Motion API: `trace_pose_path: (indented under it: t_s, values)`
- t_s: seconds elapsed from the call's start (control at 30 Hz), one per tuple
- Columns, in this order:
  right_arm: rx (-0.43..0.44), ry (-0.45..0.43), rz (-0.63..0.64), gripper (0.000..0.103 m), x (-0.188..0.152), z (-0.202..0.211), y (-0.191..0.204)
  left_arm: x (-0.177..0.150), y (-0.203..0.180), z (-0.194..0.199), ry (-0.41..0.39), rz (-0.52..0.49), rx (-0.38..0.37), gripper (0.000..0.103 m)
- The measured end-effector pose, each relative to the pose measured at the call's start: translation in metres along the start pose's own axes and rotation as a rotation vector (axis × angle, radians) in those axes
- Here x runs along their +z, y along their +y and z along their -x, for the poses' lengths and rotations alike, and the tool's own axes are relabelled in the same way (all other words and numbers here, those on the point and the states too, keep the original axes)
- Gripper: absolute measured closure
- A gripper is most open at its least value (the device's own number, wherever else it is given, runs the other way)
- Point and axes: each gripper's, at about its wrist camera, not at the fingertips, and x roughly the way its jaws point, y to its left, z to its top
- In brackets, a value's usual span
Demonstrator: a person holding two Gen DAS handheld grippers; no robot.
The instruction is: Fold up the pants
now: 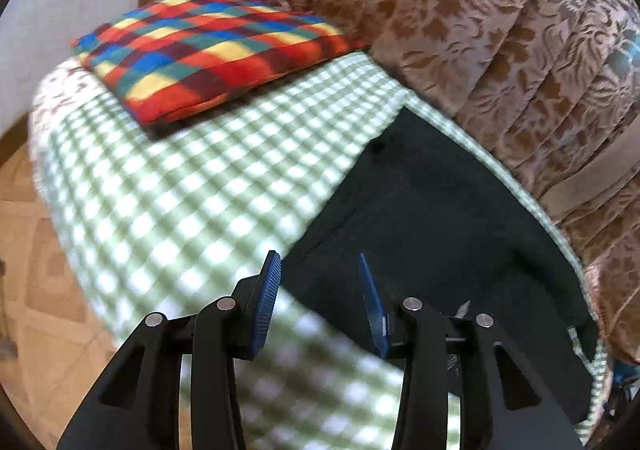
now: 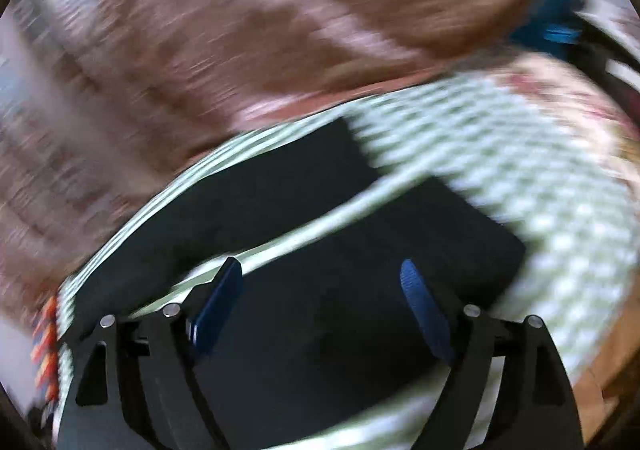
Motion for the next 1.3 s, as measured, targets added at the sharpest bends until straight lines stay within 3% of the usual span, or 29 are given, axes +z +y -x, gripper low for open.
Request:
trace_pose_path:
  t_s: [0.1,0.27,0.33,0.37,0.4,0.57,0.67,0.87,1.0,1.03,1.07,1.1,1.13,1.2,1.3]
  values:
    - [0.186,0.124,0.094,0.013,-0.019,-0.034,0.055,0.025,-0.029,-0.013,0.013,-0.036,-0.053,0.064]
    - [0.295,0.295,0.208,0.011,-0.052,-0.088,0.116,0.074,-0.07,-0.056,0.051,-0.073,-0.105,0.063]
    - [0.283,0.31,0.25,0.01,-0.062,-0.102,0.125,0.095,-0.079,-0.077,0.07,-0.062,-0.117,0.06]
    - [0.281,0.317,0.252,0.007,-0.066,-0.108,0.125,0.105,-0.082,-0.087,0.08,-0.058,-0.128,0.043]
    - [0.284,0.325,0.241,0.004,-0.069,-0.114,0.124,0.112,-0.084,-0.094,0.082,-0.049,-0.134,0.039]
    - [0.382,0.316,0.141,0.002,-0.078,-0.126,0.1,0.161,-0.099,-0.145,0.149,0.007,-0.175,0.035]
    - [0.407,0.336,0.153,0.002,-0.075,-0.129,0.1,0.186,-0.105,-0.184,0.219,0.068,-0.177,0.035]
    - [0.395,0.322,0.168,0.002,-0.074,-0.129,0.102,0.209,-0.112,-0.249,0.273,0.136,-0.07,0.035]
    - [0.383,0.321,0.168,0.002,-0.075,-0.13,0.103,0.209,-0.124,-0.289,0.339,0.114,0.026,0.036]
    - [0.383,0.323,0.164,0.002,-0.075,-0.131,0.103,0.207,-0.129,-0.296,0.351,0.083,0.07,0.047]
    - [0.383,0.324,0.163,0.002,-0.075,-0.131,0.102,0.205,-0.135,-0.299,0.335,0.026,0.125,0.069]
    - [0.381,0.325,0.164,0.002,-0.074,-0.132,0.103,0.203,-0.142,-0.297,0.313,-0.028,0.145,0.073]
    - [0.379,0.325,0.168,0.002,-0.074,-0.132,0.103,0.199,-0.151,-0.292,0.286,-0.086,0.115,0.09]
    - [0.369,0.324,0.178,0.002,-0.075,-0.133,0.104,0.195,-0.16,-0.277,0.238,-0.131,0.092,0.092]
    - [0.346,0.322,0.205,0.002,-0.077,-0.133,0.108,0.188,-0.168,-0.221,0.098,-0.176,-0.036,0.092]
